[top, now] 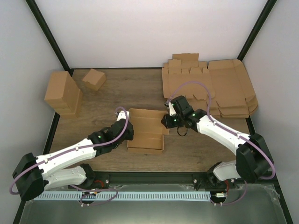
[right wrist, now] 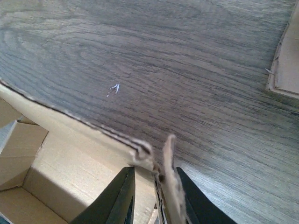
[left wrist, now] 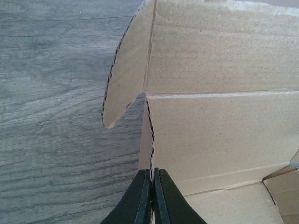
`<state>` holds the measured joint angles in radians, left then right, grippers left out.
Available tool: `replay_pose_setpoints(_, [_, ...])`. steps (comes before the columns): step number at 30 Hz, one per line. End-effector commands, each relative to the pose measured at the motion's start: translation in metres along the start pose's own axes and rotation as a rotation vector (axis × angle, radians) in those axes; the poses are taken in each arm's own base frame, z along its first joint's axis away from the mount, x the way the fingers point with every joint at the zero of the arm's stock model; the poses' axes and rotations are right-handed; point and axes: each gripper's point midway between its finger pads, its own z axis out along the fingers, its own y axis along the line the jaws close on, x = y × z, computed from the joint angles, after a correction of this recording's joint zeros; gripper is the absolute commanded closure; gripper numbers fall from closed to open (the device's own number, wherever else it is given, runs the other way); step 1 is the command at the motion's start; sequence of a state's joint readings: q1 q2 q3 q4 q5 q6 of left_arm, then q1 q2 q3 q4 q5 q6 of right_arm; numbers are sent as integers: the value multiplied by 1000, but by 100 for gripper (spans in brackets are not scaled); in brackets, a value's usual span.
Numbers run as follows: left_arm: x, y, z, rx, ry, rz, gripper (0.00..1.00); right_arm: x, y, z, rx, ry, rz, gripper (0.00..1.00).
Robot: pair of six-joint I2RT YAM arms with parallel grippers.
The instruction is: Fold the paper box
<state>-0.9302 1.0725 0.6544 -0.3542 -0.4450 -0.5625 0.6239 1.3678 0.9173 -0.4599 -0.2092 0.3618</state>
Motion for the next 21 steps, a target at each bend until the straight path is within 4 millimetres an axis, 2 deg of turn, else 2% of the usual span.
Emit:
replay_pose_setpoints(1, [-9,-2,-2,-5,-24,-22,96,-12,4,-14,48,-31,31,77])
replay_pose_setpoints(5, [-9,-1,-1,-14,-24,-13,96,-10,2,-16,63,-26,31,76])
replay_pose_setpoints(10, [-10,0,-1,-25,-21,0,96,-8,3,-22,61,-33,23,64])
replay_pose_setpoints(21, [-11,-2,0,-24,-18,5,96,-5,15,-22,-8,-15,10,75])
